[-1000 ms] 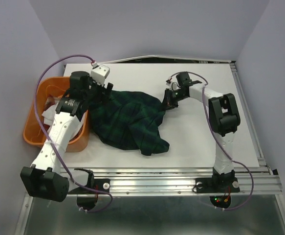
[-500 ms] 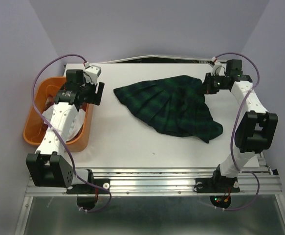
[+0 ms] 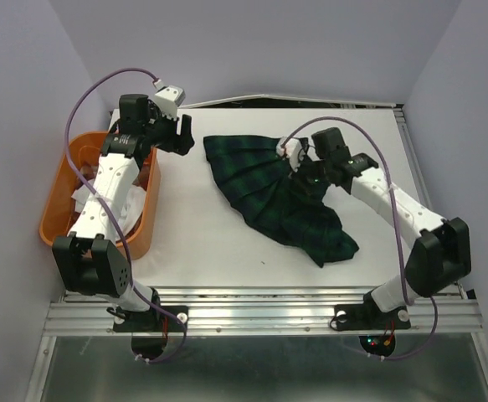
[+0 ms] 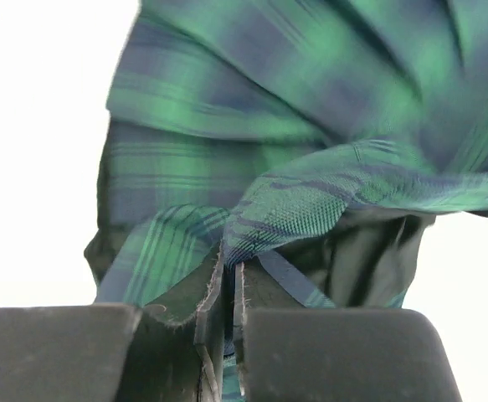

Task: Fold and stack the skirts
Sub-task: Flatten the skirt out

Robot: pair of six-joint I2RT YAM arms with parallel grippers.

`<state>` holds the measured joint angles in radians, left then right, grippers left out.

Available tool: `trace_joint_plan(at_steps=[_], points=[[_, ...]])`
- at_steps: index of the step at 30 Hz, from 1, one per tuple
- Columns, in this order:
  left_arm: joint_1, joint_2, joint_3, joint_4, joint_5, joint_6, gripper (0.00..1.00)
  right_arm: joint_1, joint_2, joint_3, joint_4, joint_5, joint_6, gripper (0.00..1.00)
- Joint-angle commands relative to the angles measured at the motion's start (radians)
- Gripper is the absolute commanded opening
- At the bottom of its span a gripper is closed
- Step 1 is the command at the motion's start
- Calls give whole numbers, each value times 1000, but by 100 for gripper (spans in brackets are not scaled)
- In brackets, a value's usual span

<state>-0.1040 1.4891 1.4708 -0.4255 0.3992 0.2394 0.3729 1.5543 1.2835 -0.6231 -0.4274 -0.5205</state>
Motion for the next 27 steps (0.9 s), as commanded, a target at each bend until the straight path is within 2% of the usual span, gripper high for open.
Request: trace_joint_plan(at_steps=[1, 3, 5, 6, 9, 11, 14, 15, 18, 21, 22, 25, 27], points=[[1, -30, 19, 117, 88, -92, 78, 194, -166, -108, 51, 102, -238, 1], [1, -38, 13, 120, 107, -81, 78, 237, -209, -192, -19, 124, -360, 1], [1, -43, 2, 99, 133, -36, 78, 306, -288, -388, -32, 203, -448, 1], [1, -43, 2, 87, 150, -10, 79, 328, -322, -464, -8, 243, -526, 1], [-11, -33, 0, 28, 236, 104, 79, 340, -437, -683, 62, 354, -601, 1], [-70, 8, 45, -25, 221, 167, 79, 340, -461, -716, 92, 377, -609, 1], [-175, 112, 163, -165, 107, 326, 79, 340, -454, -707, 62, 366, -608, 1], [-242, 172, 231, -215, 58, 386, 79, 340, -461, -720, 66, 371, -616, 1], [-296, 273, 359, -292, 78, 446, 79, 340, -491, -782, 108, 417, -659, 1], [-344, 437, 580, -395, 139, 514, 81, 340, -499, -819, 126, 473, -681, 1], [-376, 523, 696, -419, 148, 544, 81, 340, -497, -831, 131, 480, -678, 1], [-454, 650, 853, -426, 86, 528, 82, 340, -496, -825, 125, 477, -656, 1], [-493, 683, 873, -392, 64, 509, 82, 340, -494, -819, 118, 469, -650, 1]])
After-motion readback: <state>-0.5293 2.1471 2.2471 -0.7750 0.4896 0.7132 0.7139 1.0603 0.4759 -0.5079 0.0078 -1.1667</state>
